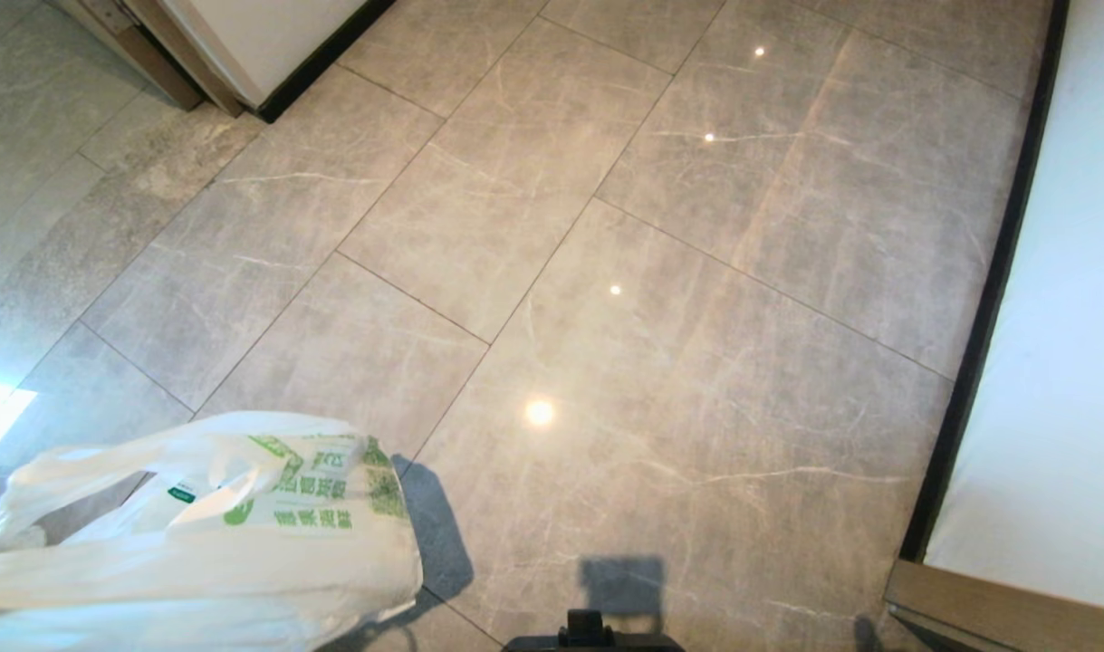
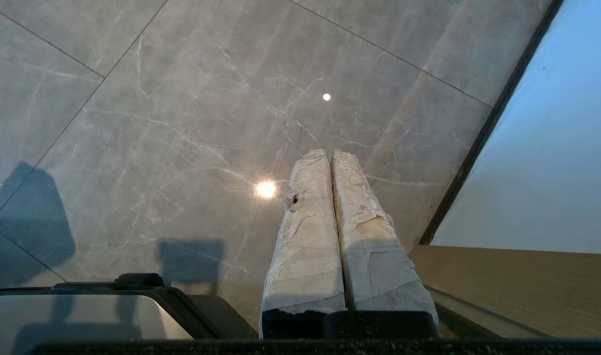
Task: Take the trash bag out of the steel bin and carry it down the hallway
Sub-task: Put the trash bag at the door
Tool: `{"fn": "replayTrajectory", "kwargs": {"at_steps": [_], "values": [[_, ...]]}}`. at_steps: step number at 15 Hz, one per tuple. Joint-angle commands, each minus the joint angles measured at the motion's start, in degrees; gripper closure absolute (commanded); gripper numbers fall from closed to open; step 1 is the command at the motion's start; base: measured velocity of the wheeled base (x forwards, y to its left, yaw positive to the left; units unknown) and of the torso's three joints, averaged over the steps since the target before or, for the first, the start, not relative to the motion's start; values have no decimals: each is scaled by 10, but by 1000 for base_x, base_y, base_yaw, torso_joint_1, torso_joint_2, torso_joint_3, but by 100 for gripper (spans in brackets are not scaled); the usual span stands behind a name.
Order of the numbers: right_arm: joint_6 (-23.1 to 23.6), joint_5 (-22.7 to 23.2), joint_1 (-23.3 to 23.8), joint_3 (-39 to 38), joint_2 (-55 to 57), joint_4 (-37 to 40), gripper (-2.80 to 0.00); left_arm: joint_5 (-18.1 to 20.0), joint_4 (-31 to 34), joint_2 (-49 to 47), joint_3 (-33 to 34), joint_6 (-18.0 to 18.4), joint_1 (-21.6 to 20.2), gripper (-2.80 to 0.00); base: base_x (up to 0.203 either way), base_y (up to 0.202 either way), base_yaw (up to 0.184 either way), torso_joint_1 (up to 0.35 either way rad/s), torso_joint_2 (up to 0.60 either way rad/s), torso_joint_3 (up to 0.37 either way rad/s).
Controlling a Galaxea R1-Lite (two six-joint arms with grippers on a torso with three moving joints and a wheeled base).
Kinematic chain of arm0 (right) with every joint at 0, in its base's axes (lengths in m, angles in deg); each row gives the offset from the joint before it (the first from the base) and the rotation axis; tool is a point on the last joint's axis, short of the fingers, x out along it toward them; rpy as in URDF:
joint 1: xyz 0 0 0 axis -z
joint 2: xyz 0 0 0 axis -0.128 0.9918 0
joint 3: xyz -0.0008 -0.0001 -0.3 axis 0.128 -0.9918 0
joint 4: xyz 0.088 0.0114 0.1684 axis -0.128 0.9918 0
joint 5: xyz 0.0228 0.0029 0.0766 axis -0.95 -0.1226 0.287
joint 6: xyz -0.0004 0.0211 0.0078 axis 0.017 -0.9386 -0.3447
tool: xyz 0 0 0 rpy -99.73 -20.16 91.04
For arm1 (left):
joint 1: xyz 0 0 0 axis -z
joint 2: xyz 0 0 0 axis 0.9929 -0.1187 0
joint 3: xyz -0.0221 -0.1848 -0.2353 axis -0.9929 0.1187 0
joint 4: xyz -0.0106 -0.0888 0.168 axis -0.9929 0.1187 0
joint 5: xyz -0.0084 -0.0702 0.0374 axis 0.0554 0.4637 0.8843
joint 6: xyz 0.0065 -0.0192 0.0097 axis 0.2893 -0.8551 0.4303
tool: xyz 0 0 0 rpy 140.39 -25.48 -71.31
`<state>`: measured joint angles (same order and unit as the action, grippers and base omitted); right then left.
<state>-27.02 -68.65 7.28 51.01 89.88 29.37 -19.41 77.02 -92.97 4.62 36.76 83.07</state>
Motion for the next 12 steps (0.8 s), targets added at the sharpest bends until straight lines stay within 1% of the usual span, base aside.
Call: {"fn": "replayTrajectory", "kwargs": {"at_steps": [1,2,3,4,5,7,9,10,11,12], "values": [[0,1,0,-21,0,-1,0,0,-5,-141,-11,16,0,0,0,0,0,0,0,0],[0,0,0,-21,0,-1,0,1,-25,-188,-9,24,1,0,0,0,0,0,0,0],[0,1,0,-22,0,-1,0,1,-58,-234,1,28,1,0,0,0,0,0,0,0],[0,0,0,-21,0,-1,0,1,-112,-281,22,28,1,0,0,0,0,0,0,0],[0,0,0,-21,0,-1,0,0,-180,-326,54,28,2,0,0,0,0,0,0,0],[0,0,0,-21,0,-1,0,-2,-339,-416,124,27,3,0,0,0,0,0,0,0],[0,0,0,-21,0,-1,0,-11,-489,-507,177,25,5,0,0,0,0,0,0,0],[0,1,0,-21,0,-1,0,-23,-562,-546,190,17,11,0,0,0,0,0,0,0],[0,1,0,-21,0,-1,0,-48,-614,-580,193,1,27,0,0,0,0,0,0,0],[1,0,0,-21,0,-1,0,-76,-637,-599,188,-11,56,0,0,0,0,0,0,0]]}}
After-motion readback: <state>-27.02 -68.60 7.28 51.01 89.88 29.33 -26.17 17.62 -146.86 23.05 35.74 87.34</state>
